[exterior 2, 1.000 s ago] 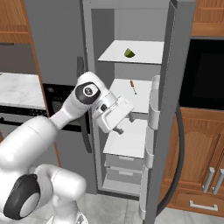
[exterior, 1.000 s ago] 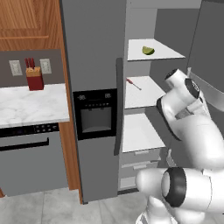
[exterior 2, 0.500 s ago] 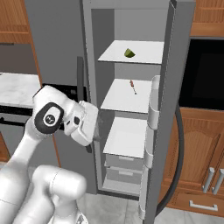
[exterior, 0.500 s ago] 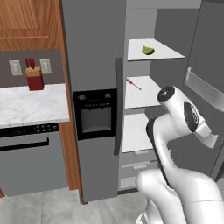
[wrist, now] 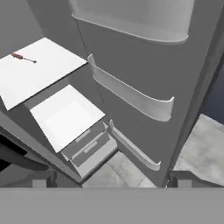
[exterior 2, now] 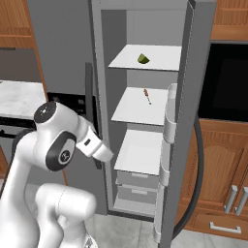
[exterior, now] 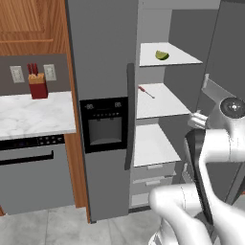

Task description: Take the lemon wedge from the fridge and place it on the plate with fish on the dining counter.

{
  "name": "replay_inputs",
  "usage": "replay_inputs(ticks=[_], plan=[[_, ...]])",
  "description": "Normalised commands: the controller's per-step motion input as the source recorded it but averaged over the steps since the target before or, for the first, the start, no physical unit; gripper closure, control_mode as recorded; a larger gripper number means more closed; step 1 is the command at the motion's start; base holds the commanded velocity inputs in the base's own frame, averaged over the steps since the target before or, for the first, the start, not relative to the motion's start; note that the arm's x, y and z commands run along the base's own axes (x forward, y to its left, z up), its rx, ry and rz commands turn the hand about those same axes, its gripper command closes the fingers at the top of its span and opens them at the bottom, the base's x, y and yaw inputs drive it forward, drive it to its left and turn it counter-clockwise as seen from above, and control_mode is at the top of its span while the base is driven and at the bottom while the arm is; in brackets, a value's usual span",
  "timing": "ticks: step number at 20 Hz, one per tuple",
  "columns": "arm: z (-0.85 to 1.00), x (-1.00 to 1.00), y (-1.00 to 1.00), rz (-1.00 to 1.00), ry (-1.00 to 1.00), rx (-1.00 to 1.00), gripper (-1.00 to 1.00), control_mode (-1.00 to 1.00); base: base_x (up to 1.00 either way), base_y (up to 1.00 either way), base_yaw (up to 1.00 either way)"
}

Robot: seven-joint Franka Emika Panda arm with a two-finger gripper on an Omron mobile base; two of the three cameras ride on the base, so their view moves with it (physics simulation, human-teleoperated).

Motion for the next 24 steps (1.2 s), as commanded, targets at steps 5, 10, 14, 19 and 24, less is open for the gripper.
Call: replay_inputs(ticks=[5,10,14,19,24], plan=[[0.87,0.45,0.08,0.35,0.30,0.24,-1.00,-1.00,0.00,0.00,0.00],[0.51,0.24,0.00,0.11,0.16,0.12,-1.00,-1.00,0.00,0.00,0.00],[0.00,0.00,0.00,0.00,0.00,0.00,-1.00,-1.00,0.00,0.00,0.00],[-0.01,-0.06,-0.38,-0.02,-0.09,-0.09,-1.00,-1.00,0.00,0.00,0.00],[0.00,-0.15,-0.41,0.00,-0.27,-0.11,-1.00,-1.00,0.00,0.00,0.00]])
